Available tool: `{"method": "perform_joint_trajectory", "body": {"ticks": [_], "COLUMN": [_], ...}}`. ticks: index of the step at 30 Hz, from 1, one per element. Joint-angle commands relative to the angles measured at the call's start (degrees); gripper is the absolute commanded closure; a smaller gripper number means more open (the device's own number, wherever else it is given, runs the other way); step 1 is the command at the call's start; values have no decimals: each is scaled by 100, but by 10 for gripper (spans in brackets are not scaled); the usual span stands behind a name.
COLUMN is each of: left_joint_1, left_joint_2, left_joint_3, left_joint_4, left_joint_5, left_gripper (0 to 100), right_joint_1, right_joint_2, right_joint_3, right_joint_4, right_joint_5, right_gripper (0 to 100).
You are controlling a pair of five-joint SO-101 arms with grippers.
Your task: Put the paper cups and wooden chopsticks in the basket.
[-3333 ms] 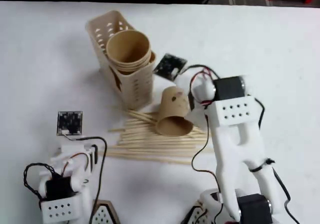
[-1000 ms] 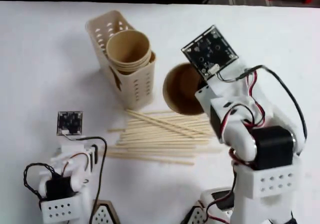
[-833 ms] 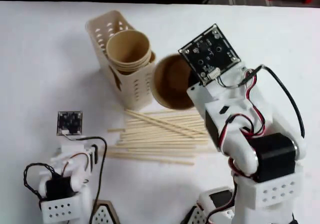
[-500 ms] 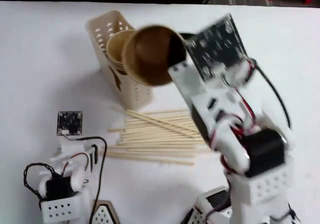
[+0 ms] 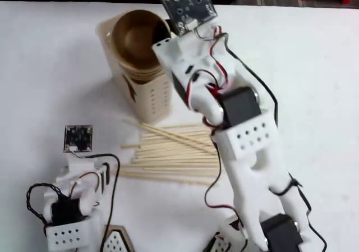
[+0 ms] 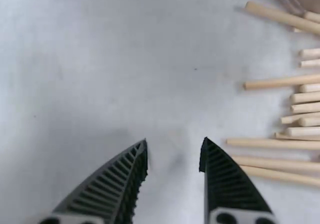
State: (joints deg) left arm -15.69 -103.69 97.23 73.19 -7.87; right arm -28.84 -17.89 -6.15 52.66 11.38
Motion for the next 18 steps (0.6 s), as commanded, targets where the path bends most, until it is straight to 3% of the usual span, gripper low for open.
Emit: {"method": "perform_joint_trajectory", "body": {"ticks": [1,5,10,14,18], "left_joint_1": [84,84,84,84,84], "left_joint_2": [-57,-57,-57,-57,-57], "left_joint_3": [-26,-26,-26,-26,-26], "left_joint_4": [44,44,44,44,44], "left_joint_5": [70,70,70,70,70], "left_gripper": [819,819,819,819,819], "right_joint_1": [84,101,119,180,180], "right_joint_2": [84,295,725,1200,1253], "right_joint_3": [-369,-677,-941,-1187,-1398], "right_joint_4": [-4,189,-22,-295,127], "right_joint_5": [-237,-422,-659,-695,-695], "right_gripper": [978,943,781,769,769]}}
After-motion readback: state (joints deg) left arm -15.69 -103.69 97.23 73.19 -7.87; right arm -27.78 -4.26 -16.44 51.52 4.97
